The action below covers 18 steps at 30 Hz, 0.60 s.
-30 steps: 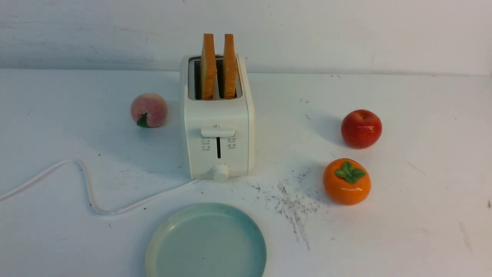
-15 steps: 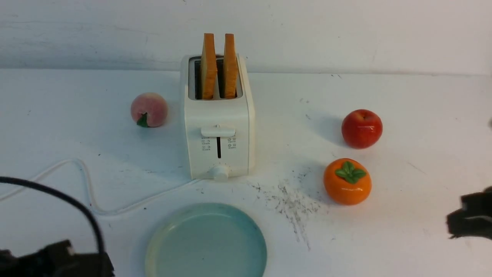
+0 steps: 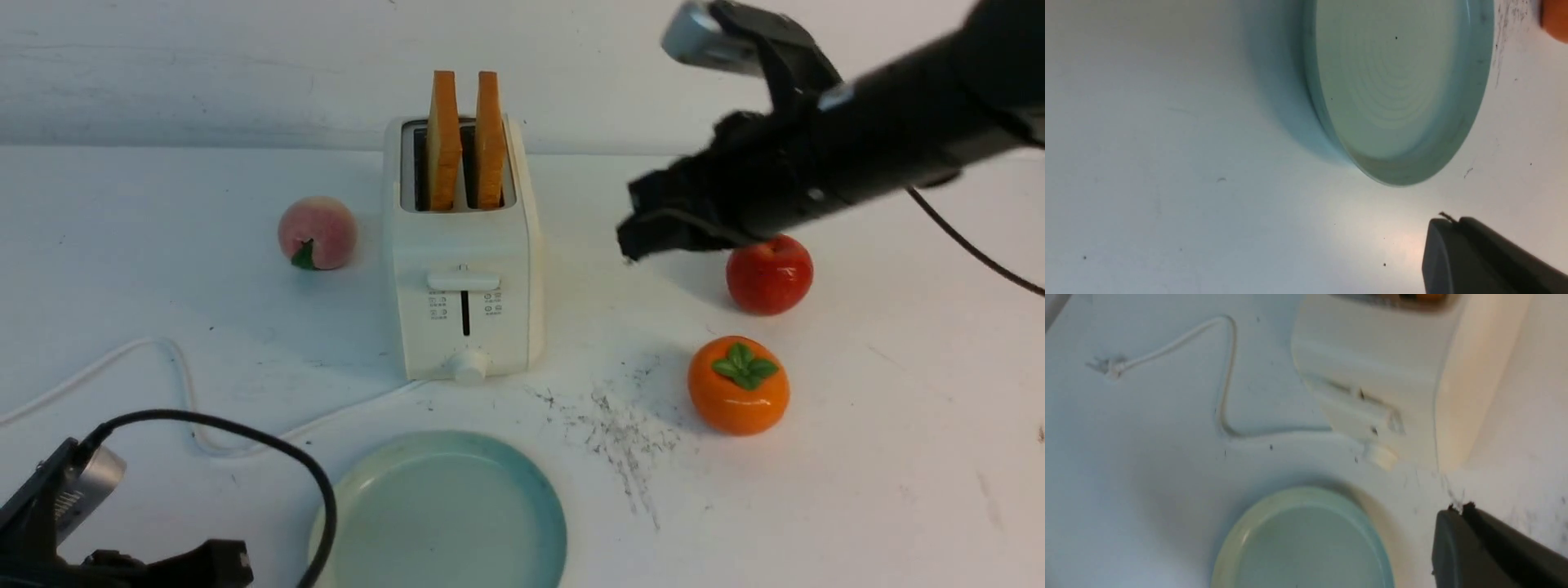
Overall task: Take toasted bread from bread machine on white table place on plate.
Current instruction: 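Grasp the toast slice in the toaster and pull it up out of the slot with the right gripper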
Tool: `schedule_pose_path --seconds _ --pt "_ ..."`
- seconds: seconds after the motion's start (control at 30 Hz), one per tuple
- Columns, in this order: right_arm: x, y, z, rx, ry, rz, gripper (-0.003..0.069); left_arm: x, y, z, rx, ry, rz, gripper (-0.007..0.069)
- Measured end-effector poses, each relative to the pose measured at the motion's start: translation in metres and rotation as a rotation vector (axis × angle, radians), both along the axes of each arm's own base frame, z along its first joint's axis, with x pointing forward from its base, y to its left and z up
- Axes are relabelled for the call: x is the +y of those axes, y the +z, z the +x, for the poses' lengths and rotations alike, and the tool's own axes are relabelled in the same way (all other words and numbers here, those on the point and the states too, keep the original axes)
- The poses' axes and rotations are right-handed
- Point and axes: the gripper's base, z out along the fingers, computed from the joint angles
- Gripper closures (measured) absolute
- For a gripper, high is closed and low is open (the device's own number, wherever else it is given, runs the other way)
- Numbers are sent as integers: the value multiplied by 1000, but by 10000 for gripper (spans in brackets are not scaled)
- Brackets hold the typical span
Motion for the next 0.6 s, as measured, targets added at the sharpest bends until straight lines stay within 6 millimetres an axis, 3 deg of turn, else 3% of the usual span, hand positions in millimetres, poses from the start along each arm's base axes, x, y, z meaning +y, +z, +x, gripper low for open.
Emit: schedule_pose_path --seconds 0.17,0.23,0.47,0.6 --pt "33 1 31 -87 24 -1 555 0 0 0 0 5 -9 638" --pt "45 -2 50 -135 11 6 477 -1 1 0 1 6 -13 638" --pt "58 -23 87 -200 -50 23 293 -1 0 -1 9 -5 -17 638" --pt "62 -37 99 -220 -83 31 260 -1 0 -1 11 -7 -19 638"
